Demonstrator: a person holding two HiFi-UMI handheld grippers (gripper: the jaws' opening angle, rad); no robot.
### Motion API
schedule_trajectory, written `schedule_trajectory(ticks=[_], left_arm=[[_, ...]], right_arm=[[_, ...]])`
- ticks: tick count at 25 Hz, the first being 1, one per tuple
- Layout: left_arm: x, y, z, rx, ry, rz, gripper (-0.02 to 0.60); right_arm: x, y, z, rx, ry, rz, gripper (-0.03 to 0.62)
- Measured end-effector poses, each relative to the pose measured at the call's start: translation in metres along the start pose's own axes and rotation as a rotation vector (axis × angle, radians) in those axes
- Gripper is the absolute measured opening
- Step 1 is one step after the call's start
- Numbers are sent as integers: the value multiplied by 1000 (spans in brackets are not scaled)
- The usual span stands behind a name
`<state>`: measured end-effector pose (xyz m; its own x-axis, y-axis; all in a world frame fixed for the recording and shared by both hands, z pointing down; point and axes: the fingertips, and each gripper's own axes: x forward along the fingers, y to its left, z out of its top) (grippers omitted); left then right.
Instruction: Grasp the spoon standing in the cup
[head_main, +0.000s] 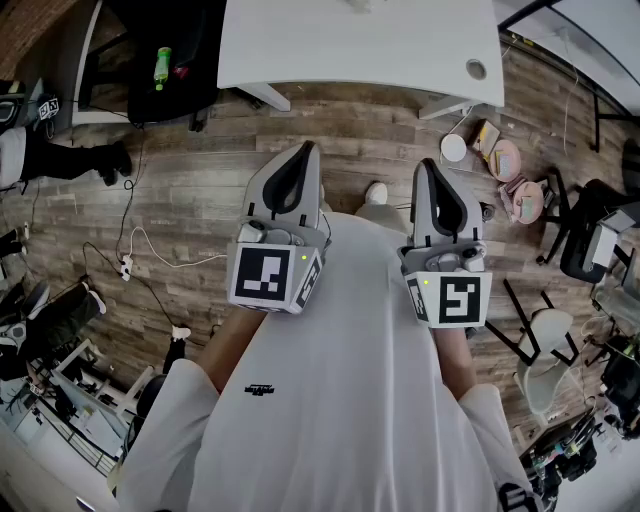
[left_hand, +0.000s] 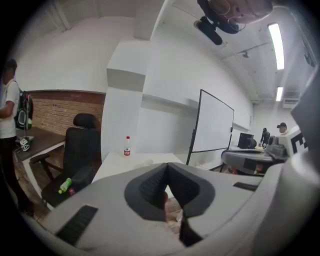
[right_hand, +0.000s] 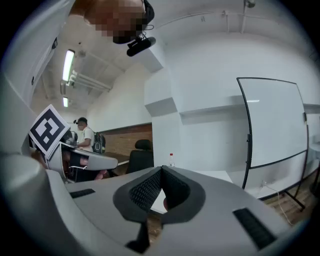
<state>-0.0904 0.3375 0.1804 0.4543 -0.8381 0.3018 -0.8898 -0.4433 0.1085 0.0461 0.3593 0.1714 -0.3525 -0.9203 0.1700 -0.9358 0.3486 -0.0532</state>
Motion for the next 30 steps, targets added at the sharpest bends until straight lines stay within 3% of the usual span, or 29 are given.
schedule_trajectory(ticks=[7, 12, 18, 23, 28, 30], left_arm=[[6, -23, 10, 22, -19, 28, -5], [12, -36, 6, 29, -1, 49, -5], [17, -51, 14, 38, -1, 58, -5], [24, -79, -1, 14, 20, 59, -5], [36, -95, -11, 9, 45, 63, -5], [41, -97, -12, 3, 58, 65, -5]], right_arm=[[-6, -21, -3, 10, 13, 22, -2], [-9, -38, -12, 117, 13, 67, -2], [-14, -67, -5, 98, -6, 16, -1], [-25, -94, -16, 185, -14, -4, -2], [-23, -93, -17, 22, -22, 54, -2], [-24, -97, -15, 11, -24, 62, -2]])
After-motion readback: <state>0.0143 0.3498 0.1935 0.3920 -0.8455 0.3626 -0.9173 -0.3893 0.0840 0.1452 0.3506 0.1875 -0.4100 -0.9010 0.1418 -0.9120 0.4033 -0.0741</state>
